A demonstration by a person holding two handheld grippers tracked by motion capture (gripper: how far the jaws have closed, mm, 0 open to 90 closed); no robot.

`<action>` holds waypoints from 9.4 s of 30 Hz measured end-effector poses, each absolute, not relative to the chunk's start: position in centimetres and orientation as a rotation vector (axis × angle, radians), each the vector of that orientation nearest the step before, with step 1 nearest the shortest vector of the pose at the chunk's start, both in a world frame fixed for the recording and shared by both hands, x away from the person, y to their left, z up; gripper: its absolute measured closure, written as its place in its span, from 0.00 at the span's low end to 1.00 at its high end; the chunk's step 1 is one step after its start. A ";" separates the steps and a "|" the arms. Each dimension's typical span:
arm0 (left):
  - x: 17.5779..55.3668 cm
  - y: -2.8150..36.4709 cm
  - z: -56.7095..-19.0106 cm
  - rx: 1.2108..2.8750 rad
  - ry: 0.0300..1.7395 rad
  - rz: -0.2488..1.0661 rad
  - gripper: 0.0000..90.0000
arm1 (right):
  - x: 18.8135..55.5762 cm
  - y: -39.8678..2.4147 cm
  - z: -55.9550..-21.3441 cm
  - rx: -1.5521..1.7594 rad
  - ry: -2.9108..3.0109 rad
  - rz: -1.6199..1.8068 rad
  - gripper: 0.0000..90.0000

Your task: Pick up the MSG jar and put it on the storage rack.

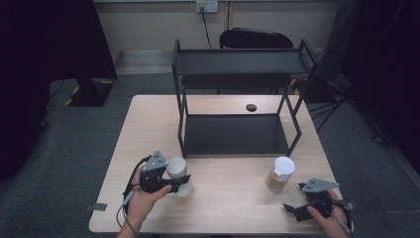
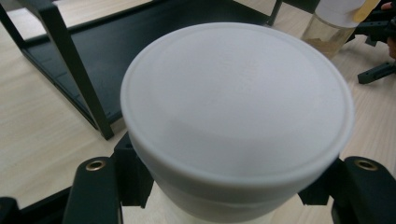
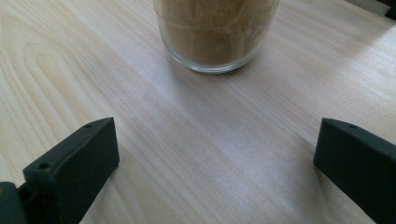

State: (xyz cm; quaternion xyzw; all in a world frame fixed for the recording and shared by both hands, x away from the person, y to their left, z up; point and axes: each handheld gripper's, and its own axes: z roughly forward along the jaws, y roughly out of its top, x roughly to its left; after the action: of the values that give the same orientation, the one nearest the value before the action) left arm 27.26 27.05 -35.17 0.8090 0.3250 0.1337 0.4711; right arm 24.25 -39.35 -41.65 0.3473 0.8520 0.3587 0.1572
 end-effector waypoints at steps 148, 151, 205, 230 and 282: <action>39.9 15.8 -5.3 1.881 0.839 0.474 0.39 | 24.3 -39.4 -41.6 0.993 2.439 1.026 0.00; 40.6 15.6 -5.1 1.884 0.846 0.482 0.39 | 24.3 -39.4 -41.6 0.993 2.439 1.026 0.00; 45.4 12.8 -7.6 1.872 0.968 0.600 0.39 | 24.2 -39.3 -41.6 0.997 2.437 1.025 0.00; 43.0 14.6 -9.1 1.786 1.034 0.533 0.04 | 24.2 -39.3 -41.6 0.997 2.436 1.025 0.00; 38.9 18.7 -25.8 1.760 0.806 0.284 0.01 | 24.2 -39.3 -41.7 0.997 2.433 1.027 0.00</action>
State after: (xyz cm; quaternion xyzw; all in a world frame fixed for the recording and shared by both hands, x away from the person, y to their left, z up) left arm 38.91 18.66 -25.82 0.7461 0.3418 0.1203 0.5585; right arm 24.17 -39.34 -41.69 0.3486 0.8510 0.3594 0.1587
